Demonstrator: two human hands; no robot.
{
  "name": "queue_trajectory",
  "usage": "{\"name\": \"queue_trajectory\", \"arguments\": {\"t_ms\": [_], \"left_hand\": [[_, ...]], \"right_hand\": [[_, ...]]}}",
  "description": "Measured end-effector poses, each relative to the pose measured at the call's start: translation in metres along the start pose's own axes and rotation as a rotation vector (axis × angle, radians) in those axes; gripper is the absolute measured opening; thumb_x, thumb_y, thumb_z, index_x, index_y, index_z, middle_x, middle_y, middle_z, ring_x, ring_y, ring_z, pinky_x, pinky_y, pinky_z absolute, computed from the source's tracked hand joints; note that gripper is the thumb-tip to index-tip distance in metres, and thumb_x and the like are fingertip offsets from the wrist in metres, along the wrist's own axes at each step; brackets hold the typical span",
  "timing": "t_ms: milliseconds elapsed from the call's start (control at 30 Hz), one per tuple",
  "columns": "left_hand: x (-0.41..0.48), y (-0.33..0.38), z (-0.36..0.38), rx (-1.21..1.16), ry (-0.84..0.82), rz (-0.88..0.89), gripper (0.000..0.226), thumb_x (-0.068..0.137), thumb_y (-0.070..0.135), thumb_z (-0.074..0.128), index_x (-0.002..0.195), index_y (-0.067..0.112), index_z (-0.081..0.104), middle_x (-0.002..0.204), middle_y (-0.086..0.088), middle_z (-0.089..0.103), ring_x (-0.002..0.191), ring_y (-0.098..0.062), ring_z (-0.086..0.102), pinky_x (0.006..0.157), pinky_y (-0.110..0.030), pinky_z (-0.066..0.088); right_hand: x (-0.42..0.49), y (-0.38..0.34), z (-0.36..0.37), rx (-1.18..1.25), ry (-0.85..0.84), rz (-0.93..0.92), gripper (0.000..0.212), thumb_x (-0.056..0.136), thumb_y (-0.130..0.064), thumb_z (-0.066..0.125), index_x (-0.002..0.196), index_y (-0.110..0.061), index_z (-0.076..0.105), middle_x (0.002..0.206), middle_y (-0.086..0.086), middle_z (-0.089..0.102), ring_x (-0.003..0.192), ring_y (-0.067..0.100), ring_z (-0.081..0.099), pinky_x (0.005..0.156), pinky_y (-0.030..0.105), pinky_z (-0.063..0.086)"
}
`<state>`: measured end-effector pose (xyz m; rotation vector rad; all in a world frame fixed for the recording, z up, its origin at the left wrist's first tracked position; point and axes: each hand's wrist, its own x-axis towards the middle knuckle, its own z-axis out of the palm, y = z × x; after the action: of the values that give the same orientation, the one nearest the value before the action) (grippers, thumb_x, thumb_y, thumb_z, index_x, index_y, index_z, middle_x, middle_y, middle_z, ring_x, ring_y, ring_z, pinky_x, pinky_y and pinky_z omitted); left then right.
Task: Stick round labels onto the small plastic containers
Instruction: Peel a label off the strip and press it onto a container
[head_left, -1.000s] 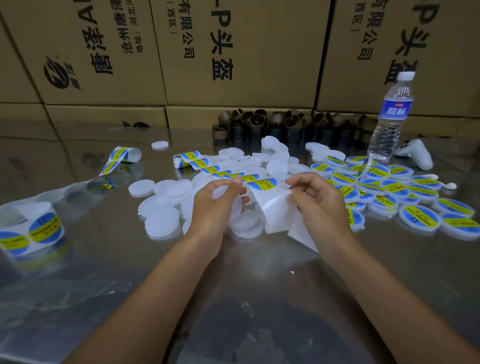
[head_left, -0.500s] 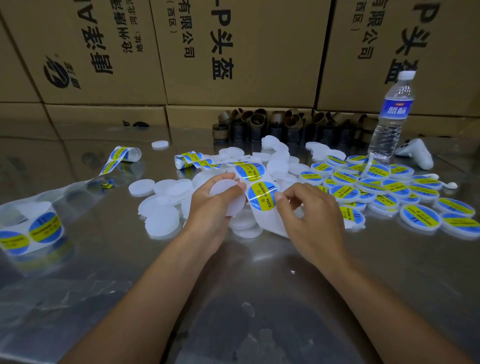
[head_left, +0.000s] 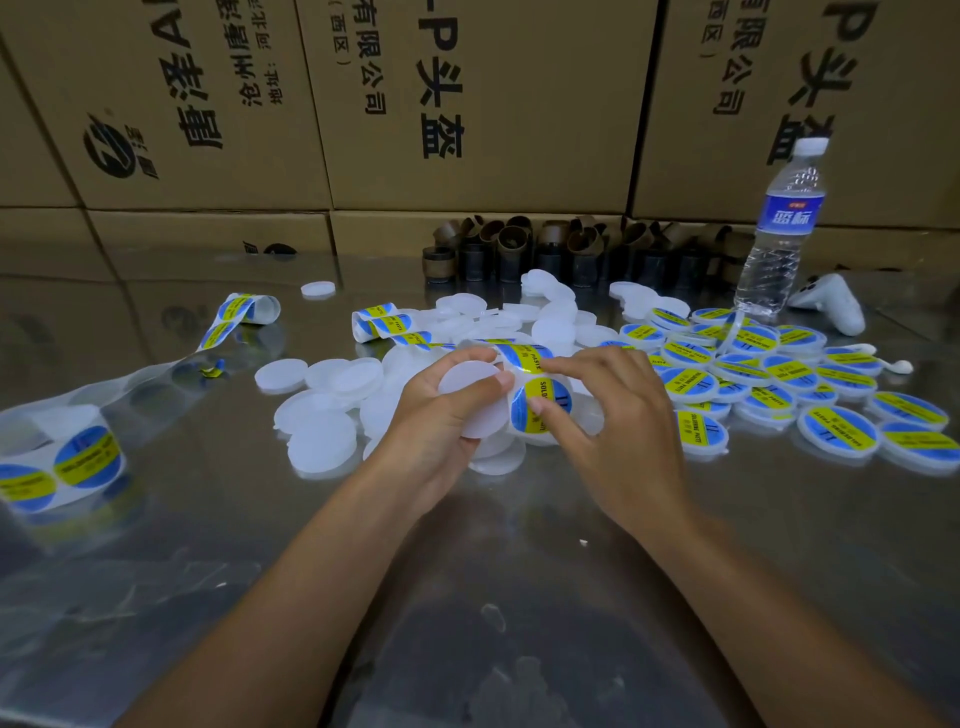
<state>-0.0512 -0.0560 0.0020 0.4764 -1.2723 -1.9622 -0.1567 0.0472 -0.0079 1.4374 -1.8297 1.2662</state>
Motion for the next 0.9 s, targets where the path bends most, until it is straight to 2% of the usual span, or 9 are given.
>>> {"name": "queue_trajectory", "arguments": {"t_ms": [133,267,467,700,833,900], "left_hand": [[0.0003,0.0001,-0.0011,0.003,-0.017,0.007,0.018,0.083,-0.001,0.062,0.083,0.017,0.063,0.093,-0.008,0.065,0.084,-0.022,0.062,0.074,-0.028,0.050],[0.0005,0.0004,-0.0017,-0.001,-0.029,0.010,0.018,0.083,-0.001,0.062,0.083,0.017,0.063,0.087,-0.007,0.067,0.074,-0.019,0.065,0.066,-0.024,0.054],[0.0007,-0.0002,-0.0018,0.003,-0.029,0.013,0.020,0.083,-0.002,0.062,0.080,0.018,0.065,0.089,-0.009,0.068,0.078,-0.022,0.065,0.073,-0.031,0.053],[-0.0004,0.0001,-0.0009,0.010,-0.017,0.012,0.020,0.084,-0.003,0.061,0.083,0.017,0.064,0.088,-0.008,0.067,0.080,-0.023,0.064,0.072,-0.030,0.053],[-0.0026,0.0019,0.0005,0.026,-0.011,0.005,0.020,0.083,-0.002,0.062,0.082,0.018,0.064,0.095,-0.012,0.064,0.084,-0.026,0.061,0.074,-0.032,0.050],[-0.0025,0.0018,0.0004,0.033,0.004,0.001,0.020,0.083,-0.002,0.063,0.082,0.018,0.065,0.090,-0.008,0.066,0.079,-0.023,0.062,0.071,-0.029,0.051]], "right_hand": [[0.0000,-0.0009,-0.0007,-0.003,0.001,-0.024,0.023,0.076,-0.024,0.069,0.095,-0.011,0.071,0.090,0.003,0.067,0.088,0.029,0.059,0.078,0.042,0.046],[-0.0003,-0.0007,-0.0010,0.007,-0.021,-0.010,0.022,0.078,-0.026,0.068,0.094,-0.012,0.070,0.090,0.001,0.068,0.089,0.026,0.057,0.080,0.037,0.041],[-0.0001,-0.0005,-0.0003,-0.016,0.008,-0.036,0.019,0.076,-0.025,0.069,0.087,-0.010,0.070,0.084,0.002,0.069,0.084,0.029,0.061,0.079,0.034,0.036],[-0.0006,0.0000,0.0006,-0.023,0.032,-0.032,0.014,0.075,-0.024,0.070,0.082,-0.011,0.068,0.081,-0.001,0.068,0.082,0.027,0.060,0.082,0.032,0.033],[-0.0005,-0.0004,0.0003,-0.001,0.026,-0.013,0.012,0.076,-0.024,0.069,0.080,-0.014,0.066,0.079,-0.004,0.066,0.083,0.016,0.051,0.083,0.033,0.032],[-0.0006,-0.0006,-0.0001,0.003,0.023,-0.005,0.010,0.076,-0.023,0.069,0.079,-0.015,0.064,0.078,-0.005,0.064,0.083,0.013,0.047,0.085,0.035,0.032]]}}
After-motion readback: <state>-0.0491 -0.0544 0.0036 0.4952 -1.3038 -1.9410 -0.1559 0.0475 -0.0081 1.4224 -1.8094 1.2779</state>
